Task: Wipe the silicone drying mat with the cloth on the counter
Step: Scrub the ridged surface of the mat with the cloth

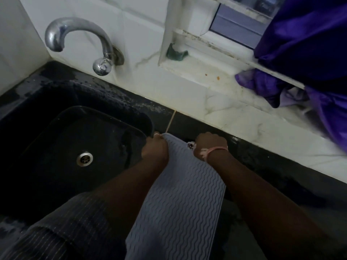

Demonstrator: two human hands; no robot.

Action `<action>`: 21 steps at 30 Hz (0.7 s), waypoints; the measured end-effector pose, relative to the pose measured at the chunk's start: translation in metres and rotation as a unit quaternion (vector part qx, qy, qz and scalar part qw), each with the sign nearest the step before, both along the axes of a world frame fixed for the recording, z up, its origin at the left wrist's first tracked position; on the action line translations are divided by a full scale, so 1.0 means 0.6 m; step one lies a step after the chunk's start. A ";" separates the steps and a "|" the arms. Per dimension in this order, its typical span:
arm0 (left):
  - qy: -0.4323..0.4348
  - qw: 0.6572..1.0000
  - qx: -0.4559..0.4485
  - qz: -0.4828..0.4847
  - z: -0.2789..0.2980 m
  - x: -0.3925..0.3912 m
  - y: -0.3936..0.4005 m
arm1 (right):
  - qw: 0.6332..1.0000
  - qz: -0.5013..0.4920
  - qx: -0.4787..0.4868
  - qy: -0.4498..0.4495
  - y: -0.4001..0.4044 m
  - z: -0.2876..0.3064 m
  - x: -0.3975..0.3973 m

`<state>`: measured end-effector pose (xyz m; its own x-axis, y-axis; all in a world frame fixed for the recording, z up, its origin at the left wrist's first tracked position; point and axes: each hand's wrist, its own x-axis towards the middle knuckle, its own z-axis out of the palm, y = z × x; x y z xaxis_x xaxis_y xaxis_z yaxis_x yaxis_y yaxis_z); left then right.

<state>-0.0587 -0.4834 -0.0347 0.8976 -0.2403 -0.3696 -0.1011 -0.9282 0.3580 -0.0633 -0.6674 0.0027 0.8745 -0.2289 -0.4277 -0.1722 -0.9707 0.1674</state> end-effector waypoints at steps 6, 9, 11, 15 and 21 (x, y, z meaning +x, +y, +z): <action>-0.047 0.998 -0.005 -0.036 -0.015 -0.012 -0.018 | 0.928 -0.136 0.317 -0.139 0.004 -0.043 -0.019; -0.051 0.997 0.000 -0.064 -0.023 -0.008 -0.016 | 0.949 -0.052 0.254 -0.178 0.046 -0.077 -0.007; -0.049 0.997 -0.015 -0.062 -0.026 -0.007 -0.008 | 0.961 -0.027 0.218 -0.171 0.071 -0.090 0.002; -0.055 0.995 -0.026 -0.073 -0.025 -0.001 -0.001 | 0.972 -0.006 0.178 -0.154 0.044 -0.089 -0.004; -0.018 0.997 -0.027 -0.065 -0.022 0.000 0.001 | 0.982 -0.111 0.060 -0.143 -0.037 -0.081 -0.060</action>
